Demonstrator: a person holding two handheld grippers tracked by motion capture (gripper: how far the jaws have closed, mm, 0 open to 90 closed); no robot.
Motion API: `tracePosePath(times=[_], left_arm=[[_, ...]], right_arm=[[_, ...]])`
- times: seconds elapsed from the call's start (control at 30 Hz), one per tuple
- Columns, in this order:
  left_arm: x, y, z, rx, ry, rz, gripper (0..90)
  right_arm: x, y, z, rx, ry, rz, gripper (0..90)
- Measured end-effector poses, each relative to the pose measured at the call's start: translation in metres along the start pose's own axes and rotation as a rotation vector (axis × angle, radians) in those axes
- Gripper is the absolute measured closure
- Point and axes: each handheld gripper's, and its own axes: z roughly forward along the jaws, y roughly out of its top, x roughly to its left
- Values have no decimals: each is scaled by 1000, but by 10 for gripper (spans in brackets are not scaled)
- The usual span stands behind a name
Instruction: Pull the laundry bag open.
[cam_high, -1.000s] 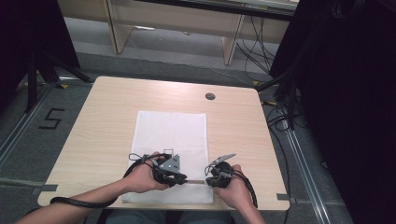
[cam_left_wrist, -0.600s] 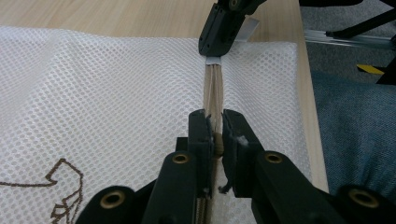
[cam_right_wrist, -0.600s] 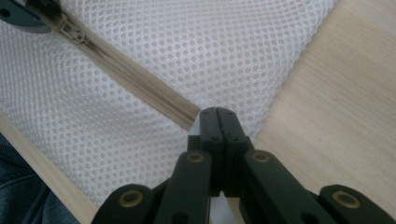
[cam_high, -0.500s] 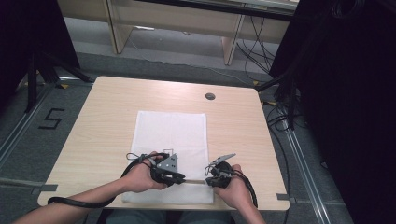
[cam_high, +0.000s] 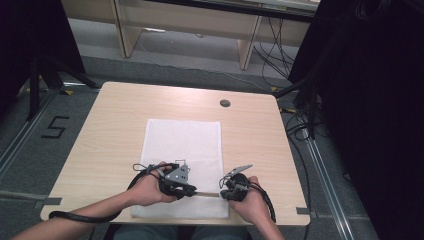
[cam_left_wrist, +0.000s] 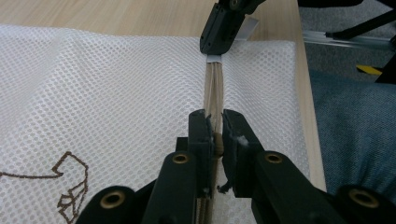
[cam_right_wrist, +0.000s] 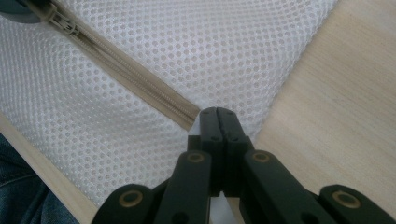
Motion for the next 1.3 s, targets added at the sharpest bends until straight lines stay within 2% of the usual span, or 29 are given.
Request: tracePosePath(times=[0.1, 0.13, 0.17, 0.27, 0.4, 0.43, 0.5, 0.53, 0.8, 0.93, 1.1, 1.3], left_arm=[[0, -1, -1, 2, 0, -5, 820], [1, 0, -1, 0, 0, 8, 820], [0, -1, -1, -3, 0, -6, 820], [0, -1, -1, -3, 2, 0, 820], [0, -1, -1, -3, -1, -1, 820], [-1, -1, -1, 0, -4, -2, 820], [-1, -1, -2, 5, -7, 7, 820], [-1, -1, -2, 4, -6, 8, 820], [-1, -1, -3, 17, -7, 20, 820], [1, -4, -4, 13, -6, -2, 820], [1, -4, -5, 12, -6, 9, 821], [1, -3, -6, 6, -7, 3, 820]], right_arm=[[0, 0, 0, -2, 1, 2, 900], [0, 0, 0, -1, 3, 2, 900], [0, 0, 0, -2, 4, 5, 900], [0, 0, 0, -1, 4, 5, 900], [1, 0, -1, 17, 1, 36, 900], [1, 0, -1, 16, -1, 36, 900], [0, 0, 0, -2, 5, 5, 900], [1, 0, 0, 10, 3, 25, 900], [0, 0, 0, 9, 4, 21, 900], [0, 0, 0, 12, 5, 23, 900], [1, 0, 0, 13, 3, 25, 900], [0, 0, 0, 12, 4, 26, 900]])
